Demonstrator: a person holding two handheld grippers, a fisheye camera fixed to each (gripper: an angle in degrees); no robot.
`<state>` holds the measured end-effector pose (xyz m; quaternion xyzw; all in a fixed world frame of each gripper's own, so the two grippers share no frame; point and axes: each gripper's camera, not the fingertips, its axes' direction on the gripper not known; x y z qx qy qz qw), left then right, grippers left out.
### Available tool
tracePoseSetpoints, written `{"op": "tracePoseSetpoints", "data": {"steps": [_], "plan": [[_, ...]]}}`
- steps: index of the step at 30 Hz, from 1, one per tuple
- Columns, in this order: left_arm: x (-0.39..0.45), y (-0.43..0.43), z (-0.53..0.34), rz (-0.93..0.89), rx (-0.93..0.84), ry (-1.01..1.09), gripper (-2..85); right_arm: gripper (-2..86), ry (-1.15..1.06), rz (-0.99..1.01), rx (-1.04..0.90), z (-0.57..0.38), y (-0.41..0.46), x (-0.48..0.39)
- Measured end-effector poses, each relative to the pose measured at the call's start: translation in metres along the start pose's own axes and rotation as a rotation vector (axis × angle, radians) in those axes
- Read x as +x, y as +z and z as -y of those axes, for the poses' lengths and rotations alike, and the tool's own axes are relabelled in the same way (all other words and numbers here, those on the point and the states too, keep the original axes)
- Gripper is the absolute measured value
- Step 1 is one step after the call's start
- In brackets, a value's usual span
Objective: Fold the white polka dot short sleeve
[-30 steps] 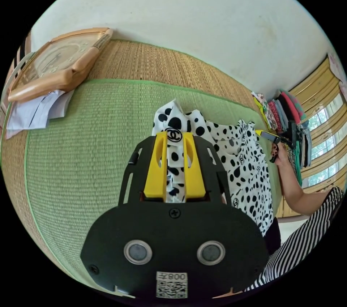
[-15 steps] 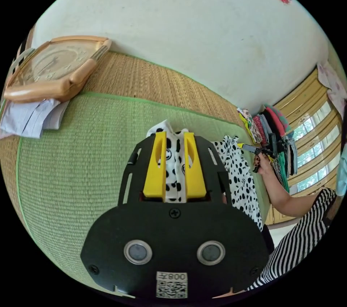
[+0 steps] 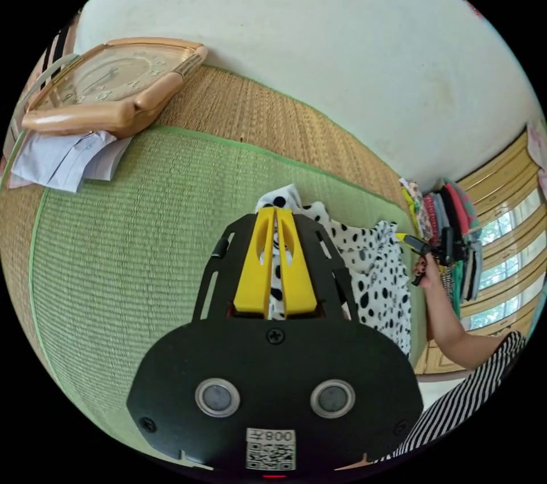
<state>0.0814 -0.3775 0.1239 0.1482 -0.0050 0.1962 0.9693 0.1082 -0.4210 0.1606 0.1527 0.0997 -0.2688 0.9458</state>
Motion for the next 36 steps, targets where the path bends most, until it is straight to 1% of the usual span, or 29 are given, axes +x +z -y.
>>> {"op": "tracePoseSetpoints", "data": {"steps": [3,6,9,11,13,14,16,17,19,22,24,26,28,31,36], "plan": [[0.009,-0.034,-0.037,-0.081,0.006,0.026,3.3,0.9,0.037,0.005,0.045,-0.010,-0.027,0.002],[0.012,-0.072,-0.089,-0.125,-0.037,0.028,5.3,1.8,0.028,0.019,0.061,-0.036,-0.063,-0.002],[0.010,-0.105,-0.151,-0.124,-0.133,-0.023,6.7,3.1,0.004,0.013,-0.009,-0.085,-0.094,-0.017],[0.008,-0.128,-0.204,-0.091,-0.226,-0.085,7.2,3.8,0.008,0.007,-0.047,-0.127,-0.110,-0.027],[0.006,-0.144,-0.243,-0.099,-0.272,-0.142,7.4,4.7,0.047,0.026,-0.122,-0.188,-0.126,-0.038],[0.005,-0.156,-0.267,-0.092,-0.290,-0.178,7.6,4.8,0.059,0.036,-0.136,-0.203,-0.130,-0.041],[0.006,-0.173,-0.298,-0.077,-0.304,-0.215,7.7,5.3,0.105,0.028,-0.199,-0.261,-0.142,-0.054],[0.008,-0.184,-0.316,-0.059,-0.309,-0.237,7.7,5.4,0.115,0.029,-0.212,-0.275,-0.145,-0.057],[0.009,-0.198,-0.338,-0.075,-0.300,-0.262,7.8,5.9,0.161,0.080,-0.251,-0.318,-0.153,-0.070],[0.013,-0.213,-0.367,-0.050,-0.320,-0.271,7.9,6.5,0.164,0.020,-0.303,-0.352,-0.159,-0.087],[0.014,-0.219,-0.381,-0.037,-0.338,-0.273,8.0,6.7,0.156,0.014,-0.314,-0.364,-0.162,-0.096],[0.016,-0.225,-0.399,-0.055,-0.346,-0.283,8.1,6.8,0.137,-0.035,-0.336,-0.372,-0.163,-0.105],[0.018,-0.227,-0.410,-0.067,-0.362,-0.287,8.2,7.1,0.127,-0.029,-0.366,-0.380,-0.163,-0.114],[0.023,-0.231,-0.425,-0.074,-0.370,-0.278,8.6,7.1,0.109,-0.068,-0.370,-0.389,-0.166,-0.126],[0.034,-0.238,-0.438,-0.117,-0.373,-0.260,9.4,7.3,0.134,-0.068,-0.372,-0.396,-0.167,-0.133]]}}
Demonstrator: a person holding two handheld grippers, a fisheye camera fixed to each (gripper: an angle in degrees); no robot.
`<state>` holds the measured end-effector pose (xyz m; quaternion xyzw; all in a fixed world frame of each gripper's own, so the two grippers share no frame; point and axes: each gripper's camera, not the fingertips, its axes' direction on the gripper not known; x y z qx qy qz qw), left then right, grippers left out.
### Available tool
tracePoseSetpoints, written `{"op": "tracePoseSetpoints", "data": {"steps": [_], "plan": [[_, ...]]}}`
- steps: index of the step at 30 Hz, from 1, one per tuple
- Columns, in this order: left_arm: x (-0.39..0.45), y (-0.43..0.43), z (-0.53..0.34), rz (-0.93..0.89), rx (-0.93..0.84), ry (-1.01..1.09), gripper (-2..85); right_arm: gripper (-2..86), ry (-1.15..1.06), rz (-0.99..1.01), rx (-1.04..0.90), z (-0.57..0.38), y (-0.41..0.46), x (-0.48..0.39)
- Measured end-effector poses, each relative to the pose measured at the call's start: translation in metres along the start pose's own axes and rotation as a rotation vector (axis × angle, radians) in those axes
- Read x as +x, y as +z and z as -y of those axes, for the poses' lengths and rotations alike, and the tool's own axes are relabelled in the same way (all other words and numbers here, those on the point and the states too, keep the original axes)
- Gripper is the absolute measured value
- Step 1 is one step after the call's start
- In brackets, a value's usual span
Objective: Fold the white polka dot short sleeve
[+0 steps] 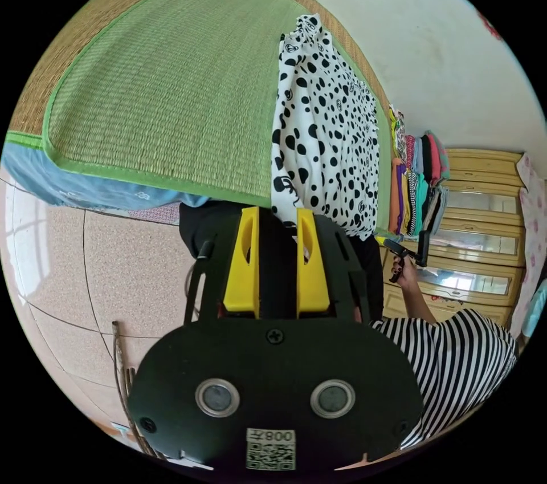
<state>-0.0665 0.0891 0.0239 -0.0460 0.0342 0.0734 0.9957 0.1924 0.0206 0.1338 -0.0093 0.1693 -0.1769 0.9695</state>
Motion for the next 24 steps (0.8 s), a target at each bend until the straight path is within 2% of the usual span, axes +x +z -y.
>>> {"op": "tracePoseSetpoints", "data": {"steps": [3,15,24], "plan": [[0.009,-0.003,-0.012,-0.035,-0.009,0.037,9.7,7.3,0.006,0.002,0.012,-0.005,-0.003,-0.007],[0.023,0.003,-0.051,0.028,-0.120,0.067,8.1,7.5,0.007,-0.053,0.006,-0.019,-0.014,-0.032],[0.030,0.002,-0.088,0.049,-0.145,0.037,3.5,4.8,0.023,-0.030,-0.051,-0.015,-0.008,-0.044]]}}
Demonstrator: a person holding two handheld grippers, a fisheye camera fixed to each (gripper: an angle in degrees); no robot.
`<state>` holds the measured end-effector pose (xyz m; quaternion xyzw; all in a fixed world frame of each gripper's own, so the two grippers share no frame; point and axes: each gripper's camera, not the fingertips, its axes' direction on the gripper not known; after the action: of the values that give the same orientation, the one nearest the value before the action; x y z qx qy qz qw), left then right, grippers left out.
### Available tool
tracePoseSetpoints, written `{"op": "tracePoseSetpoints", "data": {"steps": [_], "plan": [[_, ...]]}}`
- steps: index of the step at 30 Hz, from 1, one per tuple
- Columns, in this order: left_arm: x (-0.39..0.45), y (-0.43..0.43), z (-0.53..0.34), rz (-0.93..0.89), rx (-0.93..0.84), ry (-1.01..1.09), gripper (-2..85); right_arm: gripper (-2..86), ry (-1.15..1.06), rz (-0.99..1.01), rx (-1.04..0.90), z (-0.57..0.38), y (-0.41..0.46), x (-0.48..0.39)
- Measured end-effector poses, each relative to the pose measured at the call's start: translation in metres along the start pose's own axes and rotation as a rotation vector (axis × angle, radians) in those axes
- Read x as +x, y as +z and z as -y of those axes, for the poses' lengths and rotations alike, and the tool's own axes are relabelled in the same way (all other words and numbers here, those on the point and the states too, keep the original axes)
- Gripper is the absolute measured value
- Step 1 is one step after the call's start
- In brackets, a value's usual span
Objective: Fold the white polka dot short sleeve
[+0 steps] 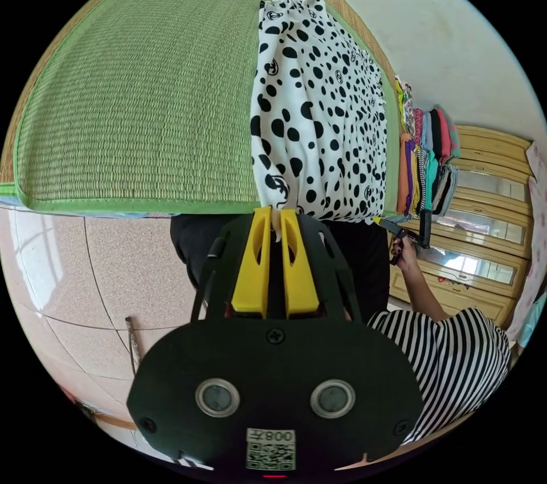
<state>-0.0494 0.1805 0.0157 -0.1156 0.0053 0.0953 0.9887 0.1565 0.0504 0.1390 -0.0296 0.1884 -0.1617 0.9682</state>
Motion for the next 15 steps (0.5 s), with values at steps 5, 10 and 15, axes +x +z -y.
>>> {"op": "tracePoseSetpoints", "data": {"steps": [5,10,15], "plan": [[0.005,-0.009,-0.032,-0.045,0.011,0.000,2.0,1.8,-0.025,0.034,-0.021,-0.008,-0.010,-0.005],[0.010,-0.027,-0.069,-0.106,0.065,0.003,1.6,1.3,-0.065,0.136,-0.018,-0.026,-0.040,-0.011],[0.014,-0.044,-0.106,-0.179,0.117,0.001,1.5,1.4,-0.090,0.261,0.007,-0.043,-0.073,-0.017]]}}
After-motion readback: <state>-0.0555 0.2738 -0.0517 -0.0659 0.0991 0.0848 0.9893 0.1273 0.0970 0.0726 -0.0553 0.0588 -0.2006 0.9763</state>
